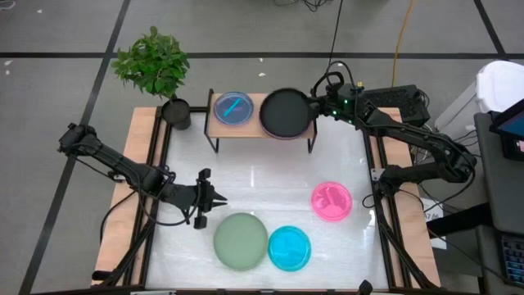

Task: Place and stack plates onto a shelf
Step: Stack the black plate on top of the violet plate on the shelf

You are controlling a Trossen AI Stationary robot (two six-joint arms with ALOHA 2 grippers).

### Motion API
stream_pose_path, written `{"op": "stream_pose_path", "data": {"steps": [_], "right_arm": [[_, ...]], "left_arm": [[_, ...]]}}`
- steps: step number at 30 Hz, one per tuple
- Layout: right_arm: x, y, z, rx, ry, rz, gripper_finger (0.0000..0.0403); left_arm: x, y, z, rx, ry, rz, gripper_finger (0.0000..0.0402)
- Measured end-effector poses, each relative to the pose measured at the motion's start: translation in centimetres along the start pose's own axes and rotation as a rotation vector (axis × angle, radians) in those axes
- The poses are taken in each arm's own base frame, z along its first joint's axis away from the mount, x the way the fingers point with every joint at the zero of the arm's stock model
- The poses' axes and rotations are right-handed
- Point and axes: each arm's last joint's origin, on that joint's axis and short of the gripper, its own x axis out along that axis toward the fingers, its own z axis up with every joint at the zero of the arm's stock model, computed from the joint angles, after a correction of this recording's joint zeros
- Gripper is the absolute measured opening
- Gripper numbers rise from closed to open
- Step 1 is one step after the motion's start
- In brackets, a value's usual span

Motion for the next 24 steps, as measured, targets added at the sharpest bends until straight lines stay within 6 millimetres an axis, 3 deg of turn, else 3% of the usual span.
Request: {"op": "stream_pose_path", "data": {"steps": [11, 17, 24], "right_arm": [[-0.6, 0.9, 0.6, -0.102, -0.062, 0.046, 0.0056], [-2.9, 4.4, -0.5, -0.311, -0.044, 0.191, 0.0061], [-5.2, 8.7, -4.1, -0.508, 0.094, 0.322, 0.0045]], "left_arm": [[0.0, 0.1, -0.2, -0.01, 0.018, 0.005, 0.0058], [0.0, 0.2, -0.6, -0.026, 0.056, 0.018, 0.0058], [1.0, 0.3, -2.3, -0.032, 0.038, 0.015, 0.0058]]}}
